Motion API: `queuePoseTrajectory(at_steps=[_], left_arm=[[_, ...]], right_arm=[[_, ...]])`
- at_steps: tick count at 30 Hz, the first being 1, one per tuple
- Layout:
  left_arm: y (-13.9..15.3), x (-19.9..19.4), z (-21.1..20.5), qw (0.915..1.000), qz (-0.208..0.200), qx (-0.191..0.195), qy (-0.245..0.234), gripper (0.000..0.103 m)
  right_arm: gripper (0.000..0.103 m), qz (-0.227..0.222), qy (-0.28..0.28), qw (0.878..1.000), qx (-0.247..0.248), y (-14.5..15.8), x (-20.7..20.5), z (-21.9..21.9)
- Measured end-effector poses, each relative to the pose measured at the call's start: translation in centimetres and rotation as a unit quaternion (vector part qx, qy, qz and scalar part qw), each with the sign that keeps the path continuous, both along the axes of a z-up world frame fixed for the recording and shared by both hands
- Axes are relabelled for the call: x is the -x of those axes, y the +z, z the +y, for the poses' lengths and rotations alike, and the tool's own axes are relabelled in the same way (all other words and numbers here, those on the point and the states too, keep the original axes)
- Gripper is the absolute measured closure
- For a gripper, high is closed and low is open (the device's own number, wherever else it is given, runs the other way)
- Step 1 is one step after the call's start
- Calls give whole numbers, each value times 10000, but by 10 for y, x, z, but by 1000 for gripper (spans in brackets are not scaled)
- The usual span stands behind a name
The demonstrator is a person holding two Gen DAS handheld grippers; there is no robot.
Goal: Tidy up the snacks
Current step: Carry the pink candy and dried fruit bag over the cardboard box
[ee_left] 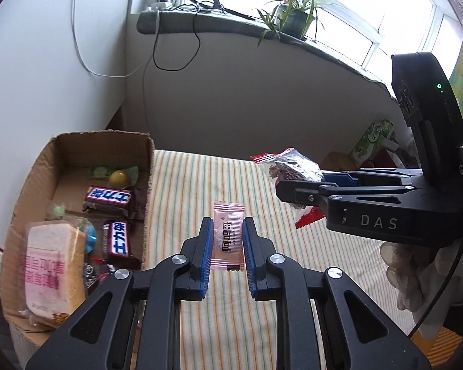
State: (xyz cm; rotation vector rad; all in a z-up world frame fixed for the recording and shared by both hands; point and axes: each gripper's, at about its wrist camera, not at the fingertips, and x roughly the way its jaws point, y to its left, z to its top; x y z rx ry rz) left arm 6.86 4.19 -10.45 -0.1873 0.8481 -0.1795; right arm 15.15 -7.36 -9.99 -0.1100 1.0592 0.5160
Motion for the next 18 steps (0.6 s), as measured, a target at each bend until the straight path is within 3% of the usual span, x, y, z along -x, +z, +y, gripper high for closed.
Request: queuePoseTrajectory(at_steps=[18], left_arm=[[12, 3, 72, 9965, -183, -19, 812, 86]], right_arm=[[64, 6, 859, 9963, -10, 10, -2, 106]])
